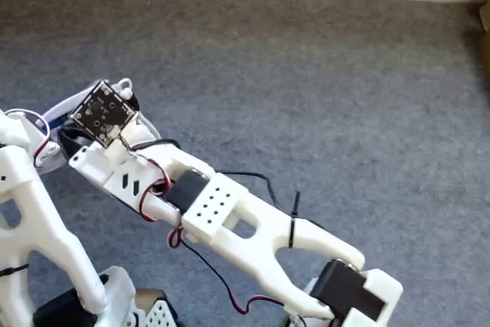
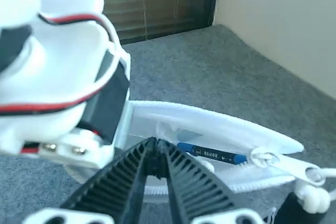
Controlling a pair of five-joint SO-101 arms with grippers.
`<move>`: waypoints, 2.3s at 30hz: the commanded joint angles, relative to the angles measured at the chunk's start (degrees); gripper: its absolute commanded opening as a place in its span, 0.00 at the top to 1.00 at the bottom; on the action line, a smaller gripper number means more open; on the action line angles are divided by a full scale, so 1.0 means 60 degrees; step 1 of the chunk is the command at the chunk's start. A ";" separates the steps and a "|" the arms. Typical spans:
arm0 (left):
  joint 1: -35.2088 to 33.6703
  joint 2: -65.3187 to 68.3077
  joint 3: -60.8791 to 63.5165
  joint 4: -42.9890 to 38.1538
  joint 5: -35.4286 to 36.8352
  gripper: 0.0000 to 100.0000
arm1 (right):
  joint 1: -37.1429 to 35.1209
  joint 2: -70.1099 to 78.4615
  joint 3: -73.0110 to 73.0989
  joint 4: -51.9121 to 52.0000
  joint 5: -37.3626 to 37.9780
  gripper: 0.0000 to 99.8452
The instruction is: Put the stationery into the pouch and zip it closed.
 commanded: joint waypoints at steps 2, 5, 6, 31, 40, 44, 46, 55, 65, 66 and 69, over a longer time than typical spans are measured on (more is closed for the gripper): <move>-0.0007 0.0110 0.0242 0.0000 0.0147 0.99 | 0.0300 -0.0051 -0.0652 0.0212 0.0059 0.99; -0.0007 0.0110 0.0242 0.0000 0.0147 0.99 | 0.0476 -0.0579 -0.0711 0.0901 0.0044 0.99; -0.0007 0.0110 0.0242 0.0000 0.0147 0.99 | 0.0491 -0.0755 -0.0711 0.1136 0.0059 0.99; -0.1443 0.0037 -0.0154 0.0015 0.0176 0.99 | 0.2484 -0.2322 -0.1590 0.2762 0.0015 0.99; -0.2615 0.0037 -0.0520 0.0015 0.0308 0.99 | 0.2777 -0.2117 -0.2484 0.3700 0.0015 0.99; -0.2835 0.0022 -0.0520 0.0000 0.0689 0.99 | 0.2777 -0.1223 -0.2908 0.3714 0.0059 0.99; -0.2879 0.0022 -0.0520 0.0000 0.0703 0.99 | 0.2791 -0.0711 -0.3245 0.3744 0.0029 0.99; -0.3084 0.0037 -0.0505 -0.0132 0.0718 0.99 | 0.3084 0.1282 -0.5546 0.5385 0.0015 0.99; -0.3026 0.0066 -0.0491 -0.0132 0.0718 0.99 | 0.3128 0.3758 -0.7993 0.6586 0.0015 0.99; -0.3026 0.0066 -0.0491 -0.0132 0.0718 0.99 | 0.3128 0.3978 -0.8227 0.6645 0.0015 0.99; -0.3011 0.0081 -0.0491 -0.0132 0.0718 0.99 | 0.3128 0.4579 -0.8872 0.6894 0.0015 0.99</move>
